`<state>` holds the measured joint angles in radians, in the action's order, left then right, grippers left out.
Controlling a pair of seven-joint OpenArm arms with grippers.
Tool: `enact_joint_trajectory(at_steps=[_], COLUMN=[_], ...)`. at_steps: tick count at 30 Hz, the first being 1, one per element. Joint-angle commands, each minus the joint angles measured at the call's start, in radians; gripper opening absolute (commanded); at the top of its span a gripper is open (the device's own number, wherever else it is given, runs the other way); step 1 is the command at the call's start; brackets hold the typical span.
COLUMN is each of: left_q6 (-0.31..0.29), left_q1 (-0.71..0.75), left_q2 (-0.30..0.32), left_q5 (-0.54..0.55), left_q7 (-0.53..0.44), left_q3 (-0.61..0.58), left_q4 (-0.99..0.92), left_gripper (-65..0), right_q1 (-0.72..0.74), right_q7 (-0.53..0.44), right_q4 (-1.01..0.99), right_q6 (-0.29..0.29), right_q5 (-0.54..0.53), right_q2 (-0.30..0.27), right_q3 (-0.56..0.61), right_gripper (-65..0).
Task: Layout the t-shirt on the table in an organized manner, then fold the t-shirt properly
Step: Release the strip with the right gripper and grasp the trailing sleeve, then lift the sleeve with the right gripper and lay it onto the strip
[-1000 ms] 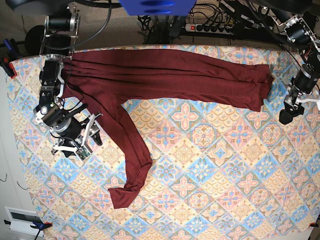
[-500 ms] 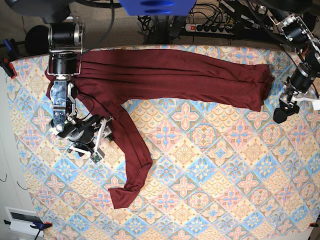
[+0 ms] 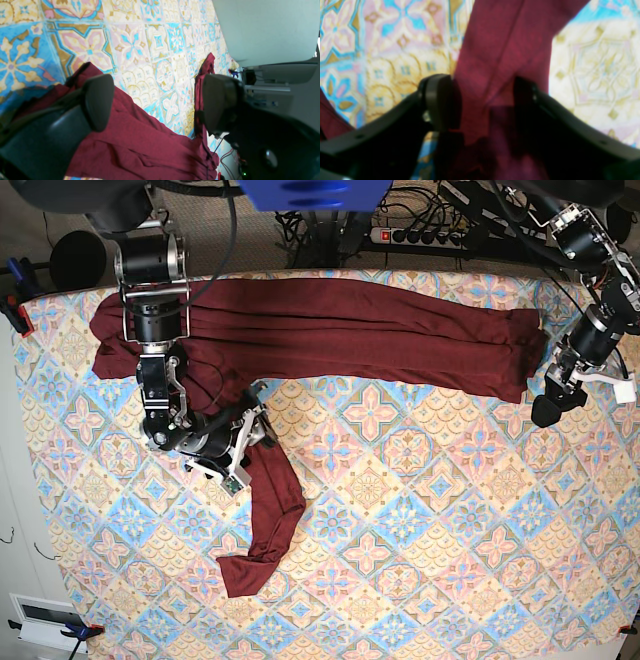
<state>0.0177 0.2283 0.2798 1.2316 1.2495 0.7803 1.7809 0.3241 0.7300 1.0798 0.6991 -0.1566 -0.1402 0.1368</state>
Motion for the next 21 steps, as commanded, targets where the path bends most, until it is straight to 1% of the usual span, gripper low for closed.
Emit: enact_joint_trajectory(at_steps=[1, 4, 7, 10, 12, 15, 19, 21], left_q6=[-0.008, -0.008, -0.008, -0.008, -0.008, -0.008, -0.008, -0.008], left_q1=[-0.005, -0.005, -0.005, -0.005, -0.005, -0.005, -0.005, -0.005], left_q2=[0.016, 0.016, 0.016, 0.016, 0.016, 0.016, 0.016, 0.016], left_q5=[0.021, 0.021, 0.021, 0.021, 0.021, 0.021, 0.021, 0.020], left_q7=[-0.011, -0.011, -0.011, -0.011, -0.011, -0.011, -0.011, -0.011], left_q3=[0.005, 0.005, 0.001, -0.025, -0.029, -0.029, -0.029, -0.029], left_q4=[0.017, 0.017, 0.017, 0.018, 0.018, 0.017, 0.017, 0.017], left_gripper=[-10.6, -10.6, -10.6, -10.6, -10.6, -10.6, -10.6, -10.6], right_q1=[0.027, 0.027, 0.025, 0.022, 0.020, 0.008, -0.070, -0.107], right_q7=[0.000, 0.000, 0.000, 0.000, 0.003, 0.009, 0.010, 0.040], right_q4=[0.015, 0.017, 0.027, 0.029, 0.047, 0.148, 0.262, 0.339], right_q6=[-0.001, -0.001, -0.001, -0.001, -0.001, -0.001, -0.001, -0.001], right_q5=[-0.002, -0.002, -0.002, -0.002, -0.002, -0.002, -0.004, -0.004], right_q2=[-0.008, -0.008, -0.008, -0.008, -0.012, -0.016, -0.016, -0.016], right_q3=[-0.004, -0.004, -0.004, -0.009, -0.009, -0.009, -0.009, -0.009], right_gripper=[-34.2, -45.3, -57.7, -64.8, -65.0, -65.0, -65.0, -65.0])
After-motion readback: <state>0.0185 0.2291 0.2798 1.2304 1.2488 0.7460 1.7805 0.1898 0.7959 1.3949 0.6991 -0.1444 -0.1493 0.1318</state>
